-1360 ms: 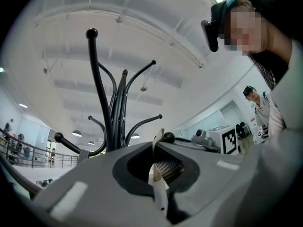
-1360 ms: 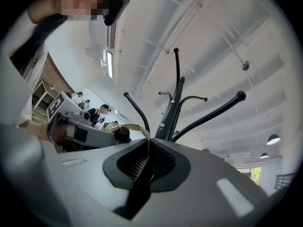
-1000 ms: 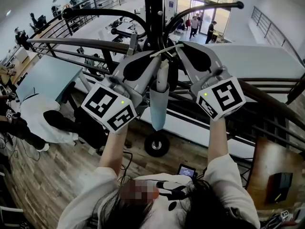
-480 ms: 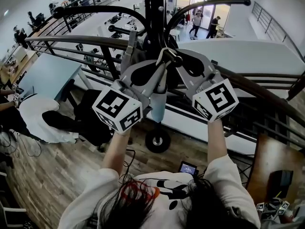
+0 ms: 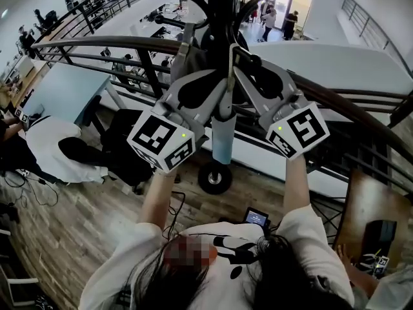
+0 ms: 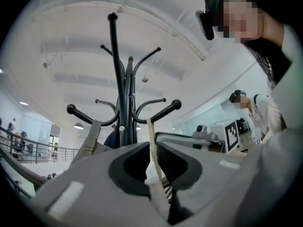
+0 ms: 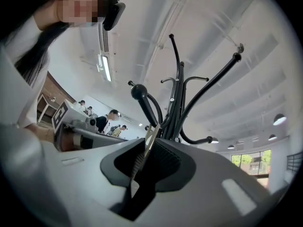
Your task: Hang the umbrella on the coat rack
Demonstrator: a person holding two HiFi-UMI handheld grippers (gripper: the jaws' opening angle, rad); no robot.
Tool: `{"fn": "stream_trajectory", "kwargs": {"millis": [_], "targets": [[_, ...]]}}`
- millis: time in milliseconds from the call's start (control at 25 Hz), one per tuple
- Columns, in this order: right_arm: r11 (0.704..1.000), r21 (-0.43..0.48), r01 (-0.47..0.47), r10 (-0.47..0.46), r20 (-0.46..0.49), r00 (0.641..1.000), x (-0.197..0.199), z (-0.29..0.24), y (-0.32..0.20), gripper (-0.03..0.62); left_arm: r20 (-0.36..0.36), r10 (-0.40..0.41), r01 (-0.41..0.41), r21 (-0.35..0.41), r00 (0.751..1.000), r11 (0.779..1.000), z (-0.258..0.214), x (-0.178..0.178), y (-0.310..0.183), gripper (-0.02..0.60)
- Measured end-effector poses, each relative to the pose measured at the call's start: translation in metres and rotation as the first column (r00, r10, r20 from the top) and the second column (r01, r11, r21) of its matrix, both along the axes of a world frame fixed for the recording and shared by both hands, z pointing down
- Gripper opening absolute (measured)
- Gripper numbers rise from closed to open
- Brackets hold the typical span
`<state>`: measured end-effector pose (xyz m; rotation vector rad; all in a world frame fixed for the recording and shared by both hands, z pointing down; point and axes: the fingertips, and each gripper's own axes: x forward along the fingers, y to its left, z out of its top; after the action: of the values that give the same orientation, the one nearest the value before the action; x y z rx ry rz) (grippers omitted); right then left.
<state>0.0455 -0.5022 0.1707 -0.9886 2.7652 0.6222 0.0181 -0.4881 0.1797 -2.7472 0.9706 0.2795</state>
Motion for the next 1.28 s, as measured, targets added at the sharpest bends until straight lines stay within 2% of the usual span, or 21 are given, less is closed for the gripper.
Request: {"fn": "stream_trajectory", "kwargs": {"millis": [80,280,560,840,1120,1280], "targets": [[0.999,-0.014,-0.037,0.036,-0.037,0.999,0.003,0.010,0.002,0.126,-0.027,0.003,-0.003,0.002,1.000,1.000,-0.004,-0.010,0.007,0.048],[0.995,-0.063,-0.079,0.076,-0.048,0.996,-0.001,0.040,0.031,0.133,-0.050,0.004,-0.007,-0.043,0.999,0.999,0.018,-0.034,0.031,0.048],[0.979,-0.177,-0.104,0.104,-0.009,0.994,-0.015,0.079,0.085,0.092,-0.024,0.036,-0.040,-0.176,0.999,0.984,0.071,-0.050,0.081,0.048],[0.952,-0.288,-0.100,0.110,0.019,0.994,-0.054,0.114,0.143,0.063,-0.001,0.042,-0.041,-0.284,0.999,0.958,0.119,-0.080,0.138,0.048],[0.925,-0.363,-0.114,0.144,0.055,0.988,-0.092,0.153,0.217,0.038,-0.004,0.044,-0.042,-0.359,0.999,0.932,0.165,-0.118,0.210,0.048],[0.905,-0.408,-0.124,0.153,0.039,0.987,-0.106,0.167,0.248,0.037,0.013,0.044,-0.036,-0.378,0.999,0.925,0.178,-0.128,0.241,0.048]]}}
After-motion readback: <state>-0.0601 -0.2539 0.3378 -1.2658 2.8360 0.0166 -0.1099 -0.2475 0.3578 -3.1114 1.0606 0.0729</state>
